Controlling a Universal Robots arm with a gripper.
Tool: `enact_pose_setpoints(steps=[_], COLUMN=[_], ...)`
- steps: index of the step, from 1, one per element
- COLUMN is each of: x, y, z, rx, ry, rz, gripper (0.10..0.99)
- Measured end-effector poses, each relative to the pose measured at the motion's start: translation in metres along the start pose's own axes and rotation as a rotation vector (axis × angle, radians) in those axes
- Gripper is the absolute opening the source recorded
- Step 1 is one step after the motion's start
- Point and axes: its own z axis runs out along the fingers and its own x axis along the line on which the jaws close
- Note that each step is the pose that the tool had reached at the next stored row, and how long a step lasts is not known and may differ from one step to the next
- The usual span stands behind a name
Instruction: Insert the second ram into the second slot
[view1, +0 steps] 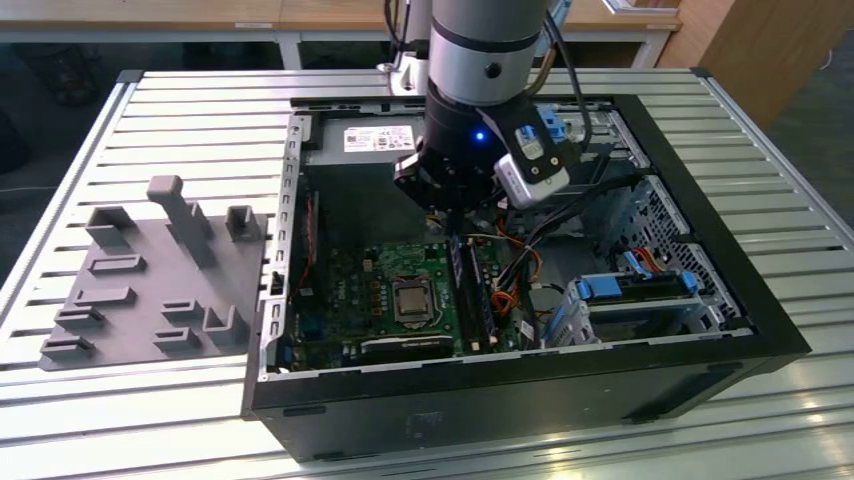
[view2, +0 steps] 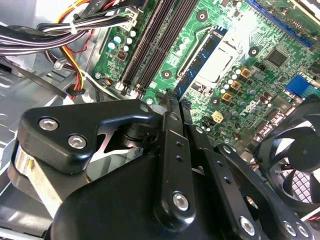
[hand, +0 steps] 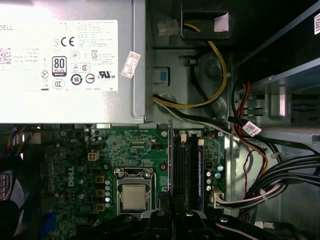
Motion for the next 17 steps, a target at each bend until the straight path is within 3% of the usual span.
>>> enact_pose_setpoints(steps=[17], x=[-0.0001], y=[-0.0006], z=[0.0105], rx=[0.000], ry=[0.0040], rz=[-0.009], gripper=[0.137])
